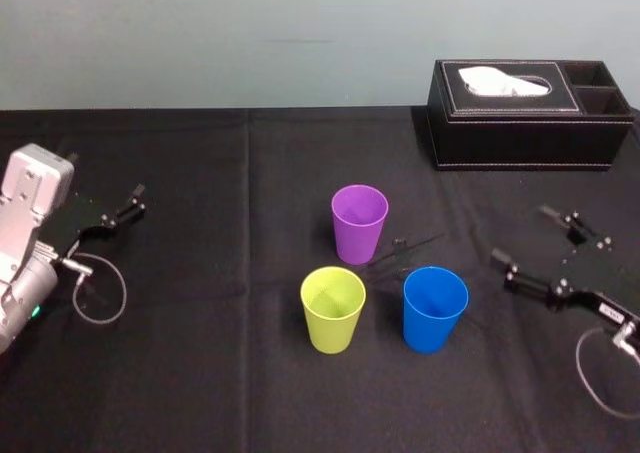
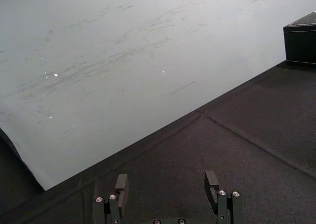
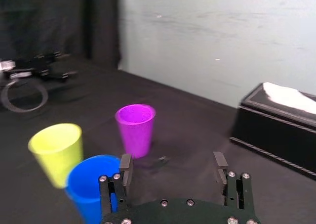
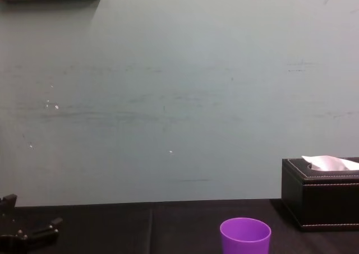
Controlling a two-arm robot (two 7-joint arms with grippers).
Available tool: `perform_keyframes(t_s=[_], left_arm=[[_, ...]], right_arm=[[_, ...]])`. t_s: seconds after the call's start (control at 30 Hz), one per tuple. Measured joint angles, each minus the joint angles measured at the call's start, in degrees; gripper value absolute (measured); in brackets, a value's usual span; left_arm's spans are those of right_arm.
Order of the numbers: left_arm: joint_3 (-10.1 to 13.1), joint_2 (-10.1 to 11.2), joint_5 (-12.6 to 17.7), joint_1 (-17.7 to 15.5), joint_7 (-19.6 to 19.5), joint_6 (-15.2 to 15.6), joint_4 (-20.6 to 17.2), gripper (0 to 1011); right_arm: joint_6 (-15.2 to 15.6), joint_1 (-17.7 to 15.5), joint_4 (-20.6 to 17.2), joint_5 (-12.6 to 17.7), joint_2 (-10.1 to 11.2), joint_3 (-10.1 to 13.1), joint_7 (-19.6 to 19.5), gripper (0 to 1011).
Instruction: Stack the three plastic cups sequentially using one hand.
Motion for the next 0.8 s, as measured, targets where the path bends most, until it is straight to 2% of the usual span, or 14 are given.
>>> perform_keyframes(t_s=[0.13, 0.37, 0.8], left_arm=[[0.0, 0.0, 0.0, 0.0, 0.0, 0.0, 0.0, 1011], [0.0, 0.0, 0.0, 0.0, 0.0, 0.0, 0.0, 1011], [0.0, 0.0, 0.0, 0.0, 0.0, 0.0, 0.0, 1011]], right_arm=[[-1.0, -1.8, -0.3, -0.3, 0.7, 0.1, 2.9, 1004], [-1.5, -2.8, 0.5, -1.3, 0.7, -0.7, 5.7, 1004], [-0.9, -2.5, 2.2, -3.5, -1.0, -2.0, 9.0, 1004]])
